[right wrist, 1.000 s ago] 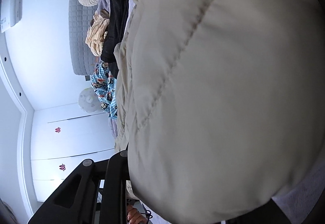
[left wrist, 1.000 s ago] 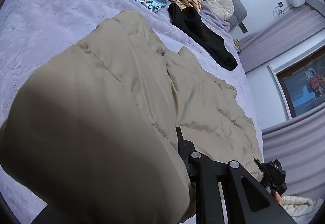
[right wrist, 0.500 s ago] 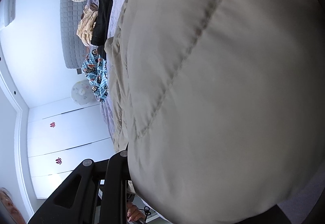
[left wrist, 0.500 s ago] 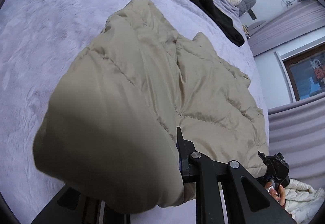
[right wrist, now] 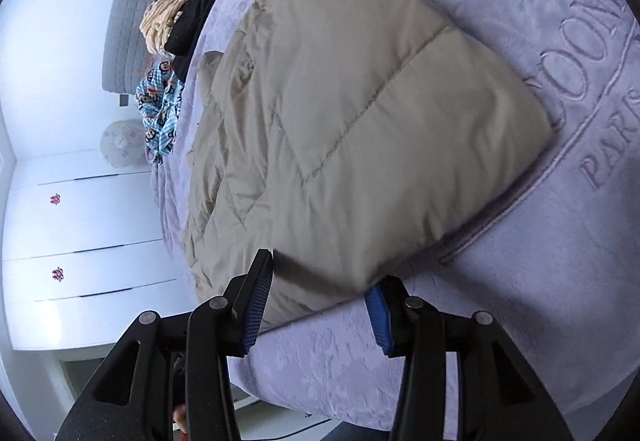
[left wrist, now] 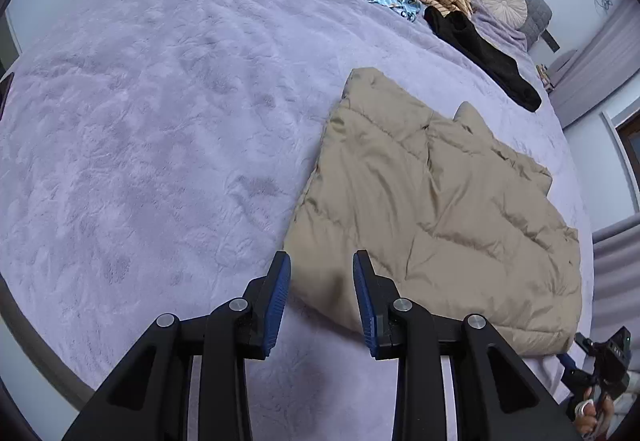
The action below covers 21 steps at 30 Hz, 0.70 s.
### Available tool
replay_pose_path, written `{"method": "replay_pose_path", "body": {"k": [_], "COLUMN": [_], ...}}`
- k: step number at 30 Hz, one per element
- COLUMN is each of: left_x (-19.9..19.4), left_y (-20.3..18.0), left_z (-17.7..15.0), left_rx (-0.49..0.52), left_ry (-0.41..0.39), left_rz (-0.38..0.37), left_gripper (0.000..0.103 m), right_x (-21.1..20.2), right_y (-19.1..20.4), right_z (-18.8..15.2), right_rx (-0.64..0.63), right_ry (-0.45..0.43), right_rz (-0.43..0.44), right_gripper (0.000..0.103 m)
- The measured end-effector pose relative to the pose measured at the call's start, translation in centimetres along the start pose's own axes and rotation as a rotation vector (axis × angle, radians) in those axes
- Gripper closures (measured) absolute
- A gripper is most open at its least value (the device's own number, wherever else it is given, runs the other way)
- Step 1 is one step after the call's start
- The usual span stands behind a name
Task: Fold large clothes
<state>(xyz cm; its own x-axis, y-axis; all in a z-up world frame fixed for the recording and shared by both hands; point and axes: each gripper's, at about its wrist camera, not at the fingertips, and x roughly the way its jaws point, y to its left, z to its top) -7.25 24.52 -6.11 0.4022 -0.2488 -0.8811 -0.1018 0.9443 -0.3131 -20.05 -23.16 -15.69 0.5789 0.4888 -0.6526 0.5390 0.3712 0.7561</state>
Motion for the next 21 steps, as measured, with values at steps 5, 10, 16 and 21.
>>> {"method": "replay_pose_path", "body": {"k": [5, 10, 16, 21], "left_x": [3.8, 7.8, 3.3, -0.8], "left_y": [-0.9, 1.0, -0.5, -3.8], "left_z": [1.1, -0.5, -1.0, -2.4], "left_rx": [0.039, 0.003, -0.005, 0.105], "left_ry": [0.063, 0.206, 0.175, 0.124], "left_rz": [0.071, 0.204, 0.18, 0.188], "left_gripper": [0.07, 0.07, 0.07, 0.069], "right_x": [-1.3, -3.6, -4.1, -4.6], "right_y": [2.5, 2.5, 5.9, 7.2], "right_z": [-0.4, -2.4, -3.8, -5.0], "right_rx": [-0.034, -0.072, -0.25, -0.287], "right_ry": [0.032, 0.048, 0.04, 0.041], "right_rz": [0.0, -0.041, -0.261, -0.269], "right_gripper": [0.054, 0.054, 0.053, 0.046]}}
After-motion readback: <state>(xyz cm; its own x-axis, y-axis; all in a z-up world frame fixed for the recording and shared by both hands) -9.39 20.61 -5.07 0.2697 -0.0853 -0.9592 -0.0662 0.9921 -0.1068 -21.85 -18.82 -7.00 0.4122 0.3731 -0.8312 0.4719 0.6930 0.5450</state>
